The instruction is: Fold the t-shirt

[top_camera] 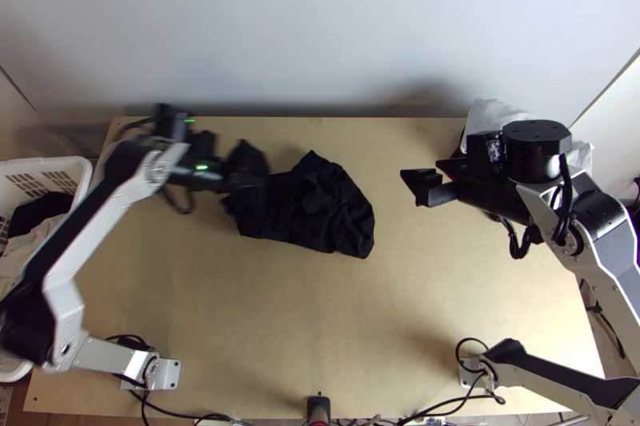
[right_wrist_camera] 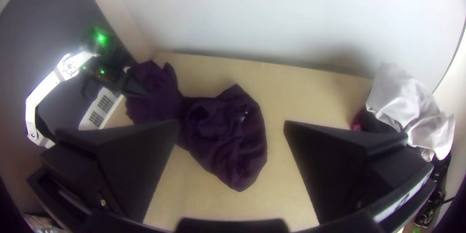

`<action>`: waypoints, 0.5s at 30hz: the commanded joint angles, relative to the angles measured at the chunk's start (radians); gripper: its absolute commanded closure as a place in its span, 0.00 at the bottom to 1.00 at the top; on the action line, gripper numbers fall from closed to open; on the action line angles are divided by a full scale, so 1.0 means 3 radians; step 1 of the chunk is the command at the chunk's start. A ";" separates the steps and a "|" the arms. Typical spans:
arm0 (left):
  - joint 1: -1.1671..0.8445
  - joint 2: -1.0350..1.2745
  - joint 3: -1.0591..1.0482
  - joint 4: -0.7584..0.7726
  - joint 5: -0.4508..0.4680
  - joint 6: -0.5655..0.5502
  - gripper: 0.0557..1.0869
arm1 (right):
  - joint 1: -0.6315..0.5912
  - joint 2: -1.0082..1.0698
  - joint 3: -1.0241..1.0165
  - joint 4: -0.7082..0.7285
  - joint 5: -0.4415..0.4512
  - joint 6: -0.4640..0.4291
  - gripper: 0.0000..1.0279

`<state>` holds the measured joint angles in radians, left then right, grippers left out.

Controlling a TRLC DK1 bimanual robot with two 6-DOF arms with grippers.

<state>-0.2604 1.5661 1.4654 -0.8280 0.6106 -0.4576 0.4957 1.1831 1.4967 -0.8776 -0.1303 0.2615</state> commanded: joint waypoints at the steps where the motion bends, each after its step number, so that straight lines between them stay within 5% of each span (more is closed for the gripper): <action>1: -0.0876 0.0742 0.0545 0.0254 -0.0200 -0.0310 0.96 | -0.0011 -0.0078 -0.0091 0.0047 0.0030 0.0033 0.04; 13: -0.1464 0.1836 0.0995 0.0531 -0.0384 -0.0397 0.95 | -0.0057 -0.0293 -0.0275 0.0047 0.0041 0.0069 0.04; 14: -0.1494 0.1877 0.1026 0.0536 -0.0384 -0.0397 0.84 | -0.0062 -0.0308 -0.0290 0.0047 0.0046 0.0069 0.04; 15: -0.1520 0.1897 0.1052 0.0541 -0.0384 -0.0392 0.59 | -0.0062 -0.0324 -0.0305 0.0047 0.0046 0.0064 0.04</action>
<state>-0.6338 1.9999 1.7126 -0.6960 0.5163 -0.5686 0.4824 1.1183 1.4338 -0.8642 -0.1196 0.2790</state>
